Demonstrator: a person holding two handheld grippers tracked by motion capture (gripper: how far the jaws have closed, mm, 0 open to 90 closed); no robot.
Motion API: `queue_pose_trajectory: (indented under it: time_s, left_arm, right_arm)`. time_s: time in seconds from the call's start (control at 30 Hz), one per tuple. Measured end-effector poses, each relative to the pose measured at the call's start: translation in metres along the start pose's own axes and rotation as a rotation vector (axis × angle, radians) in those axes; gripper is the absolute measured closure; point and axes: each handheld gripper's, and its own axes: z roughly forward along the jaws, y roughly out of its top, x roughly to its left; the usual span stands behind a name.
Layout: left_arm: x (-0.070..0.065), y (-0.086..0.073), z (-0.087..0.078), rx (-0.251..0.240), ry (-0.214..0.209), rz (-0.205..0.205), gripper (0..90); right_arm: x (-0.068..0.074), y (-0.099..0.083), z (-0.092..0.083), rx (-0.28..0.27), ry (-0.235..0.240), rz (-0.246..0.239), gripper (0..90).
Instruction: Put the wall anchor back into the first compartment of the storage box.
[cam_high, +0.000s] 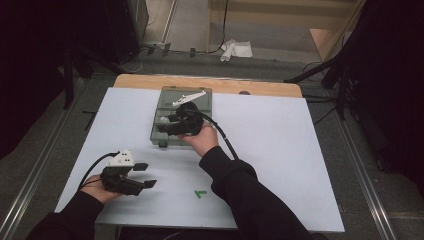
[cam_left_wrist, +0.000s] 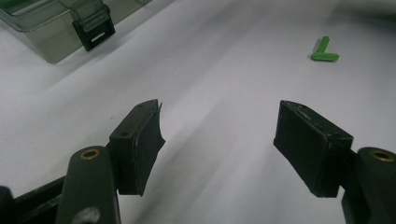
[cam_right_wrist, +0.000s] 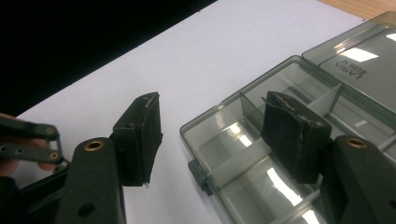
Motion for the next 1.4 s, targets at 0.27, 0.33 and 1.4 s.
queue_pose_trajectory:
  time_s: [0.27,0.33,1.4]
  left_arm:
    - [0.000,0.000,0.000,0.021,0.000,0.001,30.6]
    - [0.000,-0.001,0.001,0.008,-0.002,-0.003,30.5]
    - [-0.001,-0.002,0.001,0.023,0.000,0.019,30.6]
  right_arm:
    - [0.006,-0.014,-0.013,-0.018,0.006,-0.009,37.1]
    - [0.007,-0.018,-0.016,-0.006,0.008,-0.017,36.6]
    - [0.014,-0.063,-0.071,-0.008,0.045,-0.022,34.4]
